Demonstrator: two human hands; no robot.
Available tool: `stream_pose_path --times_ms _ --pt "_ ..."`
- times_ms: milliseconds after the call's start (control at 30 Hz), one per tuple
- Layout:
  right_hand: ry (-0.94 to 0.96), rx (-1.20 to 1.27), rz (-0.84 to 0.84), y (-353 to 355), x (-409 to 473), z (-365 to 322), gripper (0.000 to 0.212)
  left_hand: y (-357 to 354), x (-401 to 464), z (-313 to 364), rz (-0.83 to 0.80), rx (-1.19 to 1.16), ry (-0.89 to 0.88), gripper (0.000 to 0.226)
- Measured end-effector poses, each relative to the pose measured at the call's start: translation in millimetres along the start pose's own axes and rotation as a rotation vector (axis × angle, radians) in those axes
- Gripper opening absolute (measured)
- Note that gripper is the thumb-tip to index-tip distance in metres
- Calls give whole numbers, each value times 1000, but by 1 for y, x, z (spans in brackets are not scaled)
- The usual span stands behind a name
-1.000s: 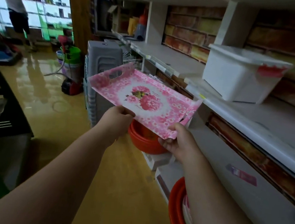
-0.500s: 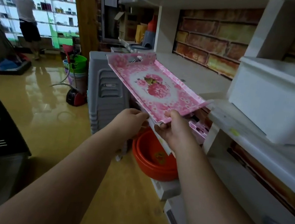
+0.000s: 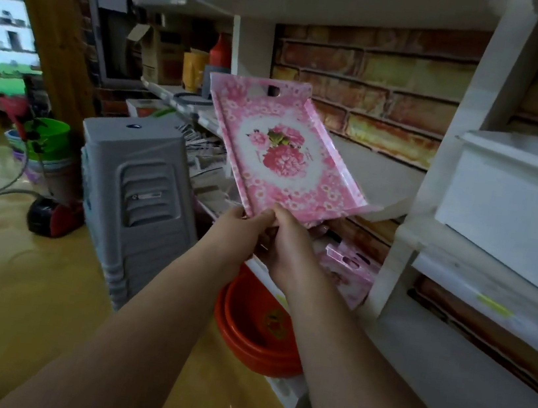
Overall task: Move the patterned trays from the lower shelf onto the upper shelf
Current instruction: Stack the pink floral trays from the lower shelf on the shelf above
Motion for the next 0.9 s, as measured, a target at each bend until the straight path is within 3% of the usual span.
stream_pose_path --times_ms 167,333,433,600,733,900 --pt "56 -134 26 -12 33 -2 54 22 56 7 -108 -238 -6 9" --pt "183 145 205 34 55 -43 72 24 109 -6 -213 -308 101 11" --pt "246 215 260 73 60 -70 63 10 134 -17 -262 -297 144 15" --pt "236 298 350 105 96 -90 15 -11 185 -25 -305 -263 180 21" --pt "290 396 440 112 133 -95 12 -30 228 -21 -315 -302 190 23" --pt "352 351 531 111 161 -109 16 -75 255 -12 -449 -254 208 28"
Point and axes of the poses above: each hand's wrist, its own x-axis towards the middle knuckle, its own y-axis out of the back of the hand, z = x × y, the point moved 10 cm from there along x, towards the middle knuckle, and after that the axes turned 12 degrees about x, right-handed, at the moved point
